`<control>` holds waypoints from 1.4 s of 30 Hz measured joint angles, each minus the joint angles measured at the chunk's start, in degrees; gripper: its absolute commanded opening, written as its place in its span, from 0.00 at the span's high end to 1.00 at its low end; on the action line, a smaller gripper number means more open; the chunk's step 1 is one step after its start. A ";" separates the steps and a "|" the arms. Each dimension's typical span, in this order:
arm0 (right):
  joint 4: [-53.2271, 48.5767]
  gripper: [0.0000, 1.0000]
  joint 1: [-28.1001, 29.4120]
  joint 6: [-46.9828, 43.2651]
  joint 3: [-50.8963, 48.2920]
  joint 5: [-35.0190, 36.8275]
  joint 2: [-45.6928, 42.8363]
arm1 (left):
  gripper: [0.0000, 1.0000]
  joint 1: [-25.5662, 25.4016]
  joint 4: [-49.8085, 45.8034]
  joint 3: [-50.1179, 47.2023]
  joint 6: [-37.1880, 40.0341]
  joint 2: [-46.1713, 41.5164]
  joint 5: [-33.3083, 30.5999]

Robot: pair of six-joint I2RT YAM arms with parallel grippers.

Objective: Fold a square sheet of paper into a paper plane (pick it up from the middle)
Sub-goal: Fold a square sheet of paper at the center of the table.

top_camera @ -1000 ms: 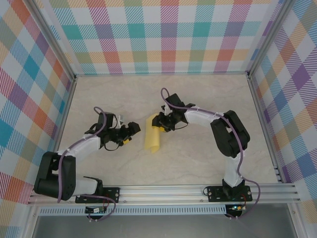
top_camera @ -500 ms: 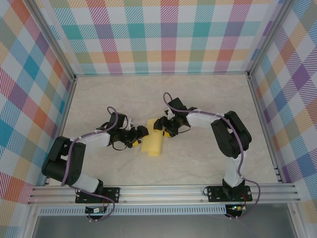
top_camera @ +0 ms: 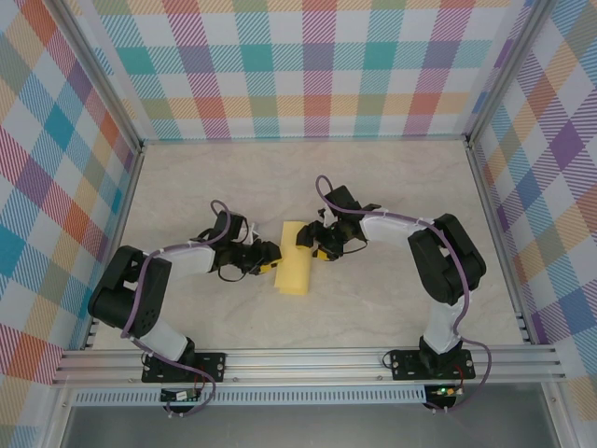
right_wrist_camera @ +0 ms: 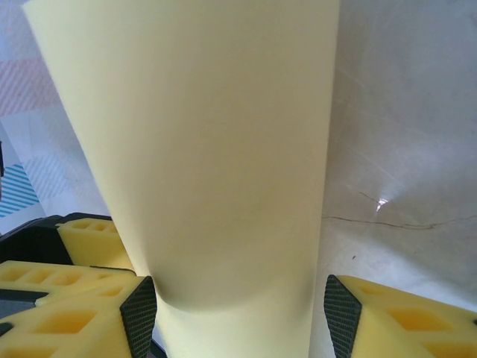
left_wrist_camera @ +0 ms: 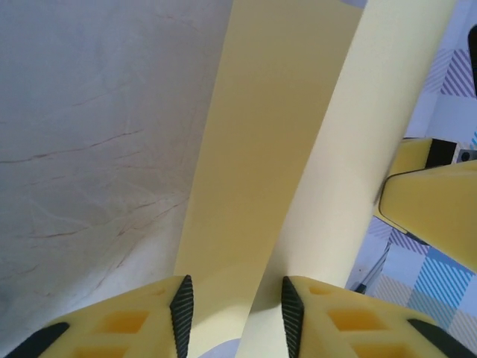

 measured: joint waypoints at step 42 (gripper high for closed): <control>-0.85 0.45 -0.04 1.75 -7.82 3.13 -7.48 | 0.96 -0.04 -3.32 5.51 6.54 2.54 5.55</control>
